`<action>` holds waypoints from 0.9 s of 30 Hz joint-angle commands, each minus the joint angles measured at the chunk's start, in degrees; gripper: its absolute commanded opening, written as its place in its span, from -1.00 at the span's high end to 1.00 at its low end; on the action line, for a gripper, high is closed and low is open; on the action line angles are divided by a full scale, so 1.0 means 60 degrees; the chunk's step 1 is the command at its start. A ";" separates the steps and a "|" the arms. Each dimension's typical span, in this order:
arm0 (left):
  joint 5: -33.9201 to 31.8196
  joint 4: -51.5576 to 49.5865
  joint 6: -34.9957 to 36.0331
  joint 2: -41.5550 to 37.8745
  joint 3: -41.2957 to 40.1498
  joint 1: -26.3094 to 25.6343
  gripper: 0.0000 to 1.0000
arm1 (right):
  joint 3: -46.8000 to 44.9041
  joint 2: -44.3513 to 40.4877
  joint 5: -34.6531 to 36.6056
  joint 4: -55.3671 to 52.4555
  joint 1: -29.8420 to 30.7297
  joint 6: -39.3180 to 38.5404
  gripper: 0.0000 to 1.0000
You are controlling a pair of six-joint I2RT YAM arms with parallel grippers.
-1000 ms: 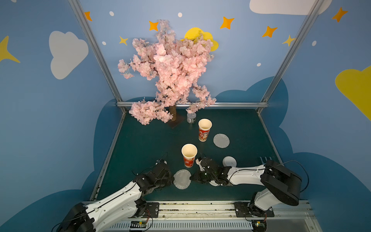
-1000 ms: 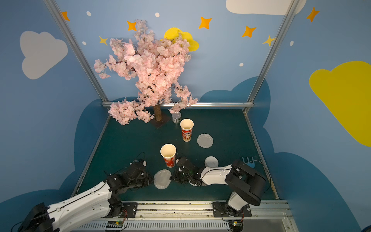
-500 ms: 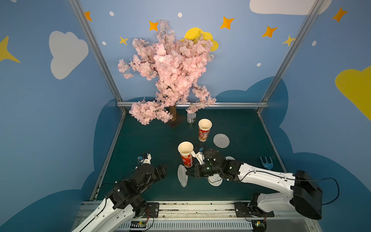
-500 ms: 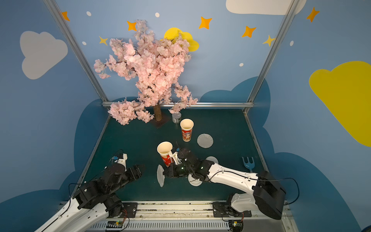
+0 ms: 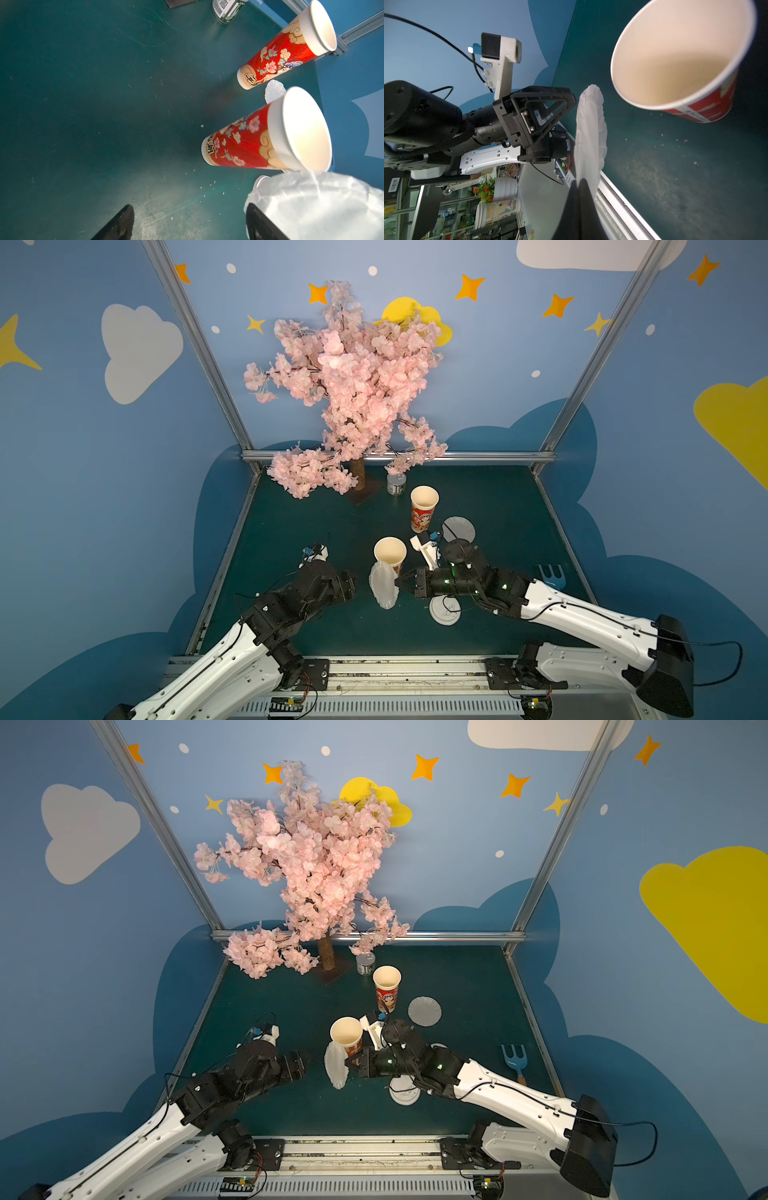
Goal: Put the leak-proof paper on the milk tea cups
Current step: Place the leak-proof paper at the cup.
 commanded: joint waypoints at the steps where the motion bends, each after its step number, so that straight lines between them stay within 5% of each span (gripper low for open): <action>1: 0.0229 0.0431 0.0408 0.0152 0.0327 0.0082 -0.70 | 0.0490 0.0109 -0.0069 -0.0138 -0.0439 -0.0401 1.00; 27: 0.0766 0.0855 0.0645 0.0747 0.0546 0.0401 -0.70 | 0.0600 0.0607 -0.1111 0.0278 -0.2119 -0.0409 1.00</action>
